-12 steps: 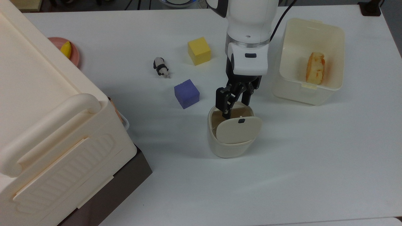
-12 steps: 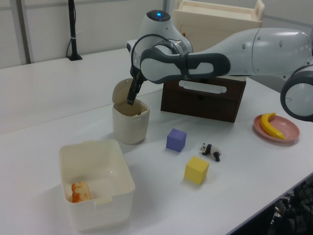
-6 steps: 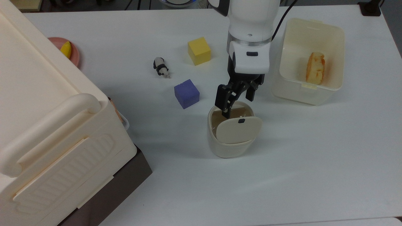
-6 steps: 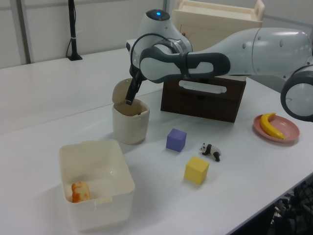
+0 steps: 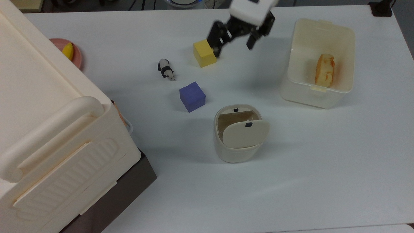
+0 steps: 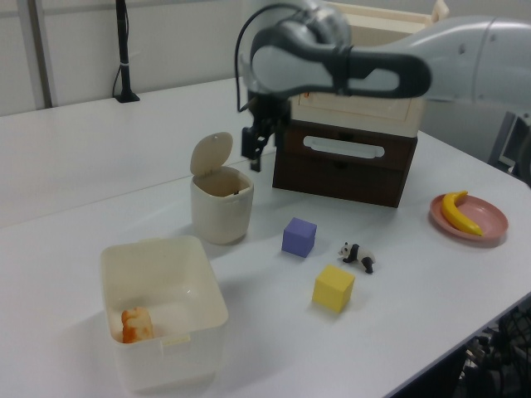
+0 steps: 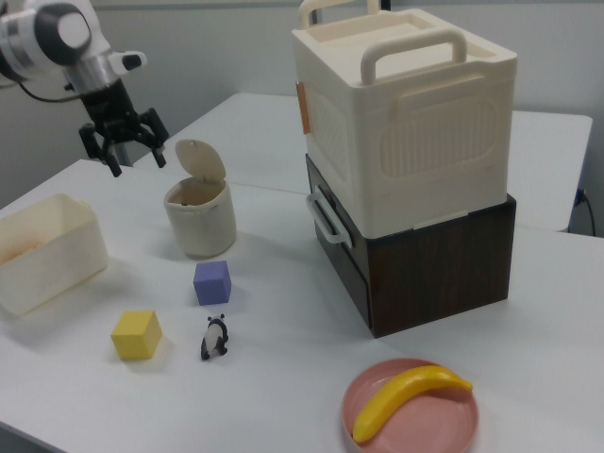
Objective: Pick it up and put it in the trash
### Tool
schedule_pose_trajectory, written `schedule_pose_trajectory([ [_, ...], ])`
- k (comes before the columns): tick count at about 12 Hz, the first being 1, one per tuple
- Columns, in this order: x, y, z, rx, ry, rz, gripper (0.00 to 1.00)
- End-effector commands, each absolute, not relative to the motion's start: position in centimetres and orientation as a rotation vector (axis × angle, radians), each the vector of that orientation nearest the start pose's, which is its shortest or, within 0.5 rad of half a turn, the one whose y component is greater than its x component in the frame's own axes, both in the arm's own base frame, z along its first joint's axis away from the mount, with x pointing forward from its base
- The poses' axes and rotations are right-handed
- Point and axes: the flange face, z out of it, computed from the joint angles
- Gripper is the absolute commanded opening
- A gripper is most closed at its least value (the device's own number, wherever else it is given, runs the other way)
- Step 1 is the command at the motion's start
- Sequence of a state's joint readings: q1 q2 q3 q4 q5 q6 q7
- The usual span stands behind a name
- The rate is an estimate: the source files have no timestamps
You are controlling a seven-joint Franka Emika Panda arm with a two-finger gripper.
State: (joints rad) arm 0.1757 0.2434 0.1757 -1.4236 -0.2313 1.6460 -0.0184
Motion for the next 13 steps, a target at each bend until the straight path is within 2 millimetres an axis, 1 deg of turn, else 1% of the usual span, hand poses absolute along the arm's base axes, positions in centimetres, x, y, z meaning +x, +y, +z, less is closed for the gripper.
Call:
schedule_pose_trajectory([
  [1,55.9,12.4,59.8,-3.353,-0.297,0.182,1.00],
  [2,54.3,9.9,61.2,-3.366,-0.223,0.205,1.00],
  [3,53.2,8.3,62.0,-3.372,-0.181,0.188,1.00],
  [4,53.3,6.8,62.8,-3.367,-0.138,0.134,1.00],
  [5,53.4,6.2,63.1,-3.366,-0.125,0.104,1.00],
  [6,53.6,5.8,63.2,-3.367,-0.114,0.079,1.00],
  [7,53.6,5.7,63.8,-3.371,-0.113,0.036,1.00],
  [8,53.9,5.3,64.1,-3.360,-0.139,-0.008,1.00],
  [9,54.1,5.3,64.2,-3.354,-0.168,-0.035,1.00],
  [11,54.8,5.3,64.0,-3.341,-0.164,-0.121,1.00],
  [13,54.8,5.3,63.9,-3.328,-0.148,-0.125,1.00],
])
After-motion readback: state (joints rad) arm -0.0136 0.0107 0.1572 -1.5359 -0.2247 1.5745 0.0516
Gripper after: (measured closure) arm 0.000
